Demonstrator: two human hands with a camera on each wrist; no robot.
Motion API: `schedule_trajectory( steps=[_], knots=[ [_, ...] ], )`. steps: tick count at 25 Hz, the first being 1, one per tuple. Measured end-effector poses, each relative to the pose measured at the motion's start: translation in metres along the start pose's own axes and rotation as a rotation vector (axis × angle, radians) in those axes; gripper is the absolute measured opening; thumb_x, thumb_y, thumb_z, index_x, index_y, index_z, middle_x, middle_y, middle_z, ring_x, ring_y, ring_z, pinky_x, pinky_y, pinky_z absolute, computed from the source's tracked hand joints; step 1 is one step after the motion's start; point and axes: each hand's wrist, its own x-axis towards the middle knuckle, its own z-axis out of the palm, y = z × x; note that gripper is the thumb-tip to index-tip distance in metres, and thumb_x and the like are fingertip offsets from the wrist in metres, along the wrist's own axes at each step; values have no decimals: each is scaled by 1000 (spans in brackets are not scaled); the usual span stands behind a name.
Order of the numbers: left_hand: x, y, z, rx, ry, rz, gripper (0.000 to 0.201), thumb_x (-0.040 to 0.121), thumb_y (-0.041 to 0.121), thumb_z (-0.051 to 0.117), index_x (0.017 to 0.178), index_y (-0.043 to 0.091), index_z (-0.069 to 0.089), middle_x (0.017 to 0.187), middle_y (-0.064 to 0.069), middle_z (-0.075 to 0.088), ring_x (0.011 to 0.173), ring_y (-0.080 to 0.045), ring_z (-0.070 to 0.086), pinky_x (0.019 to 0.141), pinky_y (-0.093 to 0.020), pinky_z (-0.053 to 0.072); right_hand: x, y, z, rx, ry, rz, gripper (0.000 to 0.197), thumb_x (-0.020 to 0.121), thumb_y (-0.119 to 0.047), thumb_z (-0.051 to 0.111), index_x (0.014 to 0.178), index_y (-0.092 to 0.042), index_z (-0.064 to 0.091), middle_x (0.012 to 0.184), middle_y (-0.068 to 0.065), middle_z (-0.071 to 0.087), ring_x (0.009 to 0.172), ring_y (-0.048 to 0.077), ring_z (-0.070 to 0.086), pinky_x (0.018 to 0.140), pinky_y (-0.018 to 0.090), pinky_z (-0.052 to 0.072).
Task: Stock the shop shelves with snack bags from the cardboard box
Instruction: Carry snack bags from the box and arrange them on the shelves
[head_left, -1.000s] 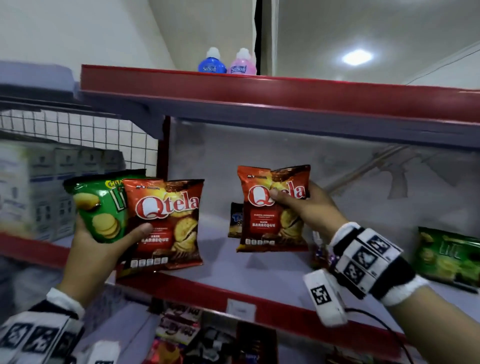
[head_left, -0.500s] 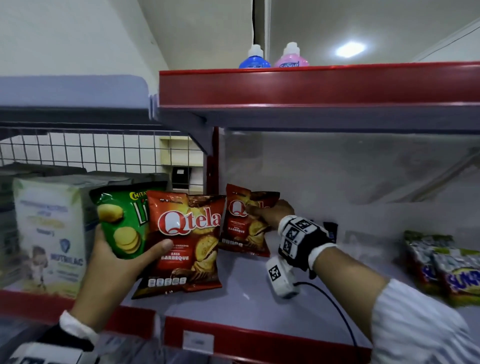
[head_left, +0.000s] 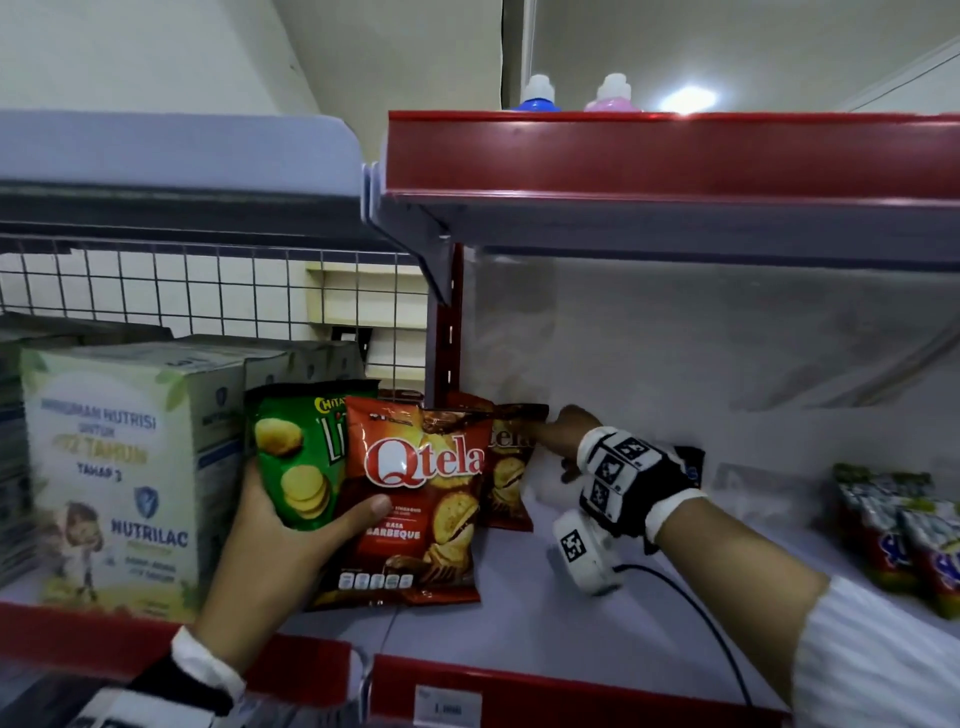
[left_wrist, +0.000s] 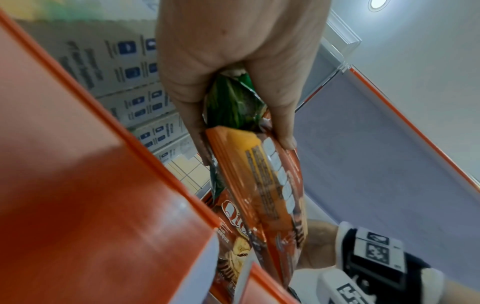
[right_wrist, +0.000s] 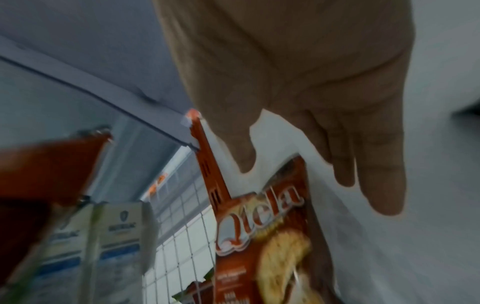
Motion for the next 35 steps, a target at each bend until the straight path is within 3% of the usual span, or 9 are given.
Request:
schedule_trajectory(
  steps=[4, 7, 10, 13, 16, 20, 22, 30, 35],
  knots=[
    [4, 0, 18, -80, -9, 18, 95, 46, 26, 86, 131, 19, 45, 119, -2, 65, 105, -20, 64, 91, -45, 52, -51, -13, -31, 196, -232, -233, 63, 74, -63, 60, 117, -17, 55, 116, 12, 65, 97, 24, 67, 81, 41, 58],
    [6, 0, 36, -115, -48, 49, 88, 52, 16, 85, 131, 16, 46, 120, -4, 65, 106, -20, 65, 87, -41, 55, -79, -10, -26, 185, -433, -310, 75, 71, -32, 80, 132, -29, 35, 111, 3, 64, 94, 23, 69, 75, 39, 59],
    [4, 1, 48, -145, -121, 86, 77, 60, 5, 81, 130, 11, 48, 119, -5, 66, 105, -17, 66, 80, -27, 57, -80, 1, -20, 262, -311, -249, 72, 74, -8, 78, 130, -22, 35, 98, 2, 63, 80, 25, 69, 72, 44, 59],
    [3, 0, 50, -153, -113, 107, 72, 67, -2, 77, 131, 7, 44, 121, -10, 64, 107, -23, 64, 85, -35, 57, -73, 16, -29, 286, -304, -202, 54, 77, -1, 74, 121, -12, 44, 89, 3, 62, 70, 26, 67, 66, 45, 58],
    [4, -4, 44, -157, -97, 80, 63, 71, -3, 75, 126, 11, 48, 114, -7, 66, 100, -24, 66, 69, -40, 61, -52, 33, -38, 282, -85, -94, 51, 79, 1, 72, 122, -3, 45, 90, 7, 62, 69, 27, 66, 54, 38, 59],
    [1, -5, 33, -147, -131, 39, 54, 72, -3, 74, 102, 39, 58, 99, 6, 70, 85, -18, 70, 54, -48, 59, -20, 55, -46, -98, 142, 26, 55, 81, -16, 71, 128, -5, 44, 122, 13, 61, 111, 26, 59, 92, 31, 48],
    [-1, -2, 30, -127, -152, 39, 58, 73, -4, 74, 89, 50, 60, 90, 12, 72, 77, -11, 70, 51, -47, 58, -13, 59, -41, -112, 153, 87, 57, 80, -15, 71, 128, -3, 45, 125, 14, 58, 113, 27, 57, 87, 27, 46],
    [-5, -8, 27, -139, -194, -62, 63, 75, 1, 72, 126, 26, 46, 108, 4, 66, 92, -20, 67, 55, -41, 60, -15, 50, -29, -171, 167, 153, 9, 87, -7, 59, 87, 1, 55, 106, 14, 58, 102, 26, 59, 80, 31, 50],
    [-9, 5, 66, -251, -243, -122, 46, 75, 19, 70, 117, 32, 54, 100, 6, 71, 79, -12, 72, 51, -37, 58, -38, 42, -57, -21, 254, 17, 43, 90, -13, 58, 129, -5, 42, 124, 17, 56, 112, 30, 57, 93, 33, 48]
  ],
)
